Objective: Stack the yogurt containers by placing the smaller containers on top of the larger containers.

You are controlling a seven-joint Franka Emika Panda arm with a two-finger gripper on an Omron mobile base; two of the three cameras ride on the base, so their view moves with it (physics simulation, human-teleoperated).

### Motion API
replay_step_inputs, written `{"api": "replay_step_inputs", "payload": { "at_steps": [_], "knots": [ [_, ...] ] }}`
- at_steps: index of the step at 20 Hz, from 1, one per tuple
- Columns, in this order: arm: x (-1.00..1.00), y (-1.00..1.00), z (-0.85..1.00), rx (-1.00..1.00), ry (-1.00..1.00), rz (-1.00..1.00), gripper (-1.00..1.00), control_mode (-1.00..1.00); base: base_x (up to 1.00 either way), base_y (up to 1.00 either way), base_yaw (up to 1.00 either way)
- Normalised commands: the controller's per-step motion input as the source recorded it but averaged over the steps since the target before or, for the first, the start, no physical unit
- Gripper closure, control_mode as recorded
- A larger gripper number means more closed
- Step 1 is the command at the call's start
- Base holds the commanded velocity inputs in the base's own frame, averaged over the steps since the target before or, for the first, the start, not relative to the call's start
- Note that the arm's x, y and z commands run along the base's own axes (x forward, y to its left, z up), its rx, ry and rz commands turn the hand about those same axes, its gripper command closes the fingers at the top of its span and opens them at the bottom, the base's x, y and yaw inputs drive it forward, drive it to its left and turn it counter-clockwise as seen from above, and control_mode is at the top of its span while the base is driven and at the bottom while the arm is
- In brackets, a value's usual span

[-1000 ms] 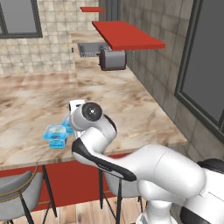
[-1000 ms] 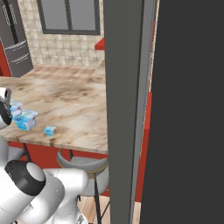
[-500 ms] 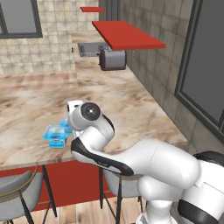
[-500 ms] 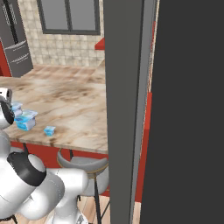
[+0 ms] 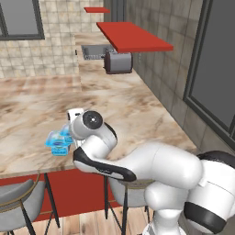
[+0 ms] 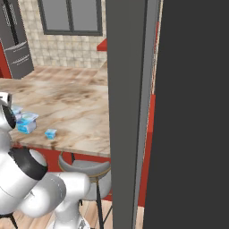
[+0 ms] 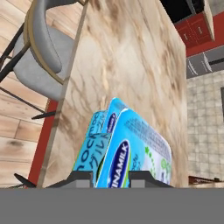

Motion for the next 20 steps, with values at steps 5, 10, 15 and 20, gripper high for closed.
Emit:
{"api": "replay_step_inputs", "payload": {
  "at_steps": [5, 10, 15, 20],
  "knots": [
    [0.19, 0.0, -0.02, 0.0, 0.0, 0.03, 1.0, -1.0, 0.0, 0.0, 0.0],
    [0.11, 0.03, -0.12, 0.0, 0.0, 0.03, 1.0, -1.0, 0.0, 0.0, 0.0],
    [0.06, 0.08, -0.21, 0.0, 0.0, 0.03, 1.0, -1.0, 0.0, 0.0, 0.0],
    [0.09, 0.07, -0.18, 0.0, 0.0, 0.03, 1.0, -1.0, 0.0, 0.0, 0.0]
  ]
}}
